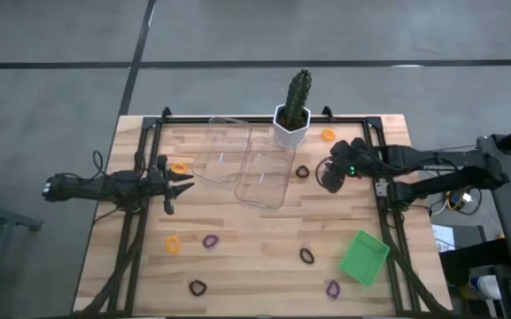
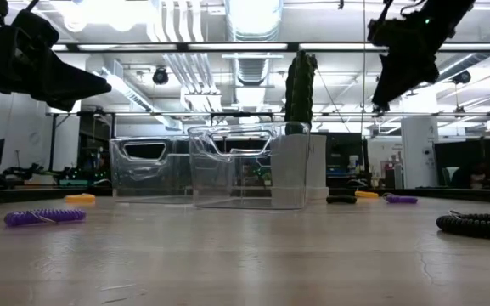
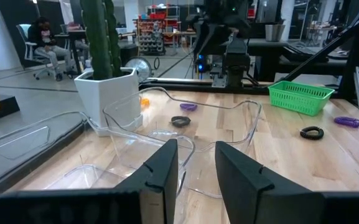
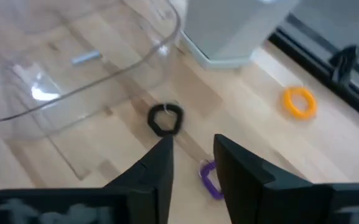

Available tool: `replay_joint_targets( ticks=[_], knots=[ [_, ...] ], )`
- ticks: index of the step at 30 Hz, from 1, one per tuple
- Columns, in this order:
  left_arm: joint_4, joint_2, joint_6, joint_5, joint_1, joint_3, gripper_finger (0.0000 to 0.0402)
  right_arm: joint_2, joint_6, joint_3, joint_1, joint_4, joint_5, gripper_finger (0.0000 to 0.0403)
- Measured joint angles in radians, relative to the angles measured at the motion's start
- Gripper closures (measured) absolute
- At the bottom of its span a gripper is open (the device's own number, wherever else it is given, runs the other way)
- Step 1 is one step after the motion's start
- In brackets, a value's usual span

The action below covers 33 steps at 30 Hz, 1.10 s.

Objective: Sort items
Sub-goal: Put the top right purple keychain into the green bin

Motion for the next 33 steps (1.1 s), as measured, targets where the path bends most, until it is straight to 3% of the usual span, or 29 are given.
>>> replay_joint_targets(
  ticks=[9, 15, 33],
  knots=[
    [0.000, 0.000, 0.000, 0.000, 0.000, 0.000, 0.0300, 0.089, 0.088, 0.000, -0.190, -0.033, -0.135, 0.0225],
    [0.000, 0.000, 0.000, 0.000, 0.000, 0.000, 0.0300, 0.186, 0.151, 0.000, -0.294, -0.053, -0.222, 0.0205],
    [0.004, 0.000, 0.000, 0.000, 0.000, 0.000, 0.0300, 0.460, 0.157, 0.001, -0.345, -0.113, -0.247, 0.0204]
  ],
)
